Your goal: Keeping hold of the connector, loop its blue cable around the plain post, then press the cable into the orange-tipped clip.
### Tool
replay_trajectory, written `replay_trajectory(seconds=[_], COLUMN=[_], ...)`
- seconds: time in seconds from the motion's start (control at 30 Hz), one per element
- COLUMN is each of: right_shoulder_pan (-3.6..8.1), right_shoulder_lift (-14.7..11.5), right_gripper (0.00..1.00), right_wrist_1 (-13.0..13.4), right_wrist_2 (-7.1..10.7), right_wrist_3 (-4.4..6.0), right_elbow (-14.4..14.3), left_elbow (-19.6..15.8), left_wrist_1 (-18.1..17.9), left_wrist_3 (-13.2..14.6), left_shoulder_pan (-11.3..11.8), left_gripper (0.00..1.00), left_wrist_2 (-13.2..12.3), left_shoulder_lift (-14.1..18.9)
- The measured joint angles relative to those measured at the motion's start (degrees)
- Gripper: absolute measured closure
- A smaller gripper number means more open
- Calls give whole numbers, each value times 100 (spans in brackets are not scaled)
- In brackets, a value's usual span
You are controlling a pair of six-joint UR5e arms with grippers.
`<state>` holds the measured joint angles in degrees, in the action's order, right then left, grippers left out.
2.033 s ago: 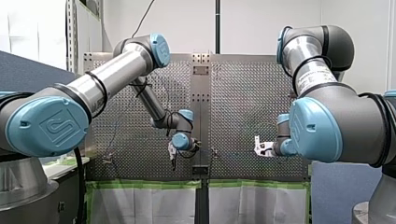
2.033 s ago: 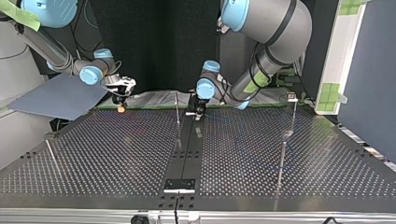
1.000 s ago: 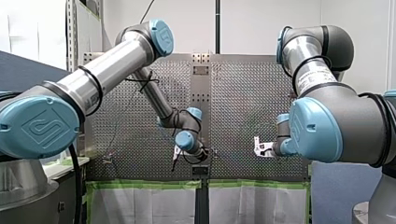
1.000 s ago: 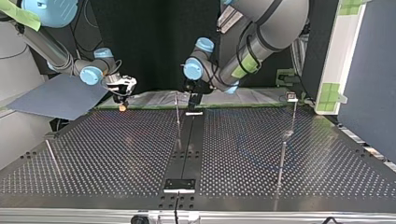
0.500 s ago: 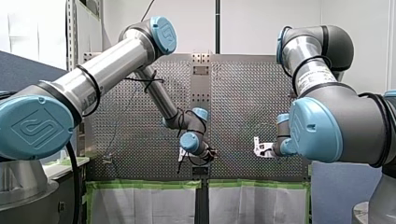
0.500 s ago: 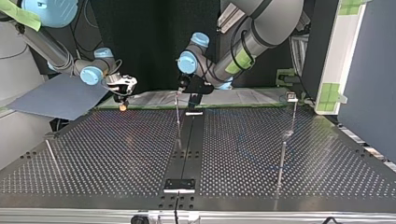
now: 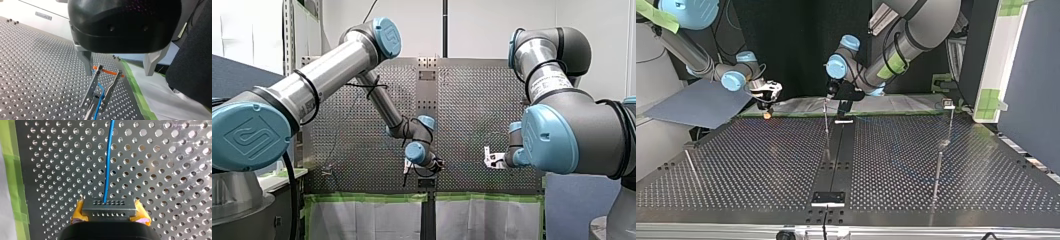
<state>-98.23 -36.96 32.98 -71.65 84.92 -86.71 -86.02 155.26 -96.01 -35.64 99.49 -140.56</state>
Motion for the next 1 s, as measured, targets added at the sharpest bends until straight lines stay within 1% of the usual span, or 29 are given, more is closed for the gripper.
replay_trajectory(seconds=[0.3,0.4,0.5,0.6,0.8,0.9,1.0], right_shoulder_pan=[-6,-5,-1,5,8,8,9], right_shoulder_lift=[0,0,1,1,0,0,-1], right_gripper=[100,100,100,100,100,100,100], right_wrist_1=[-8,-9,-16,-18,-21,-25,-36], right_wrist_2=[3,3,5,4,1,1,4], right_wrist_3=[0,0,0,0,0,-3,-9], right_elbow=[-1,-1,-1,-1,-1,0,0], left_elbow=[0,-30,-137,-283,-586,-749,-917], left_wrist_1=[-17,-6,-60,-182,-479,-643,-811], left_wrist_3=[-53,-35,25,40,44,-25,-154], left_shoulder_pan=[1,-12,-20,-30,-113,-160,-192], left_gripper=[0,0,0,0,0,0,0], left_wrist_2=[-4,-2,37,125,382,519,608], left_shoulder_lift=[0,8,90,226,525,689,856])
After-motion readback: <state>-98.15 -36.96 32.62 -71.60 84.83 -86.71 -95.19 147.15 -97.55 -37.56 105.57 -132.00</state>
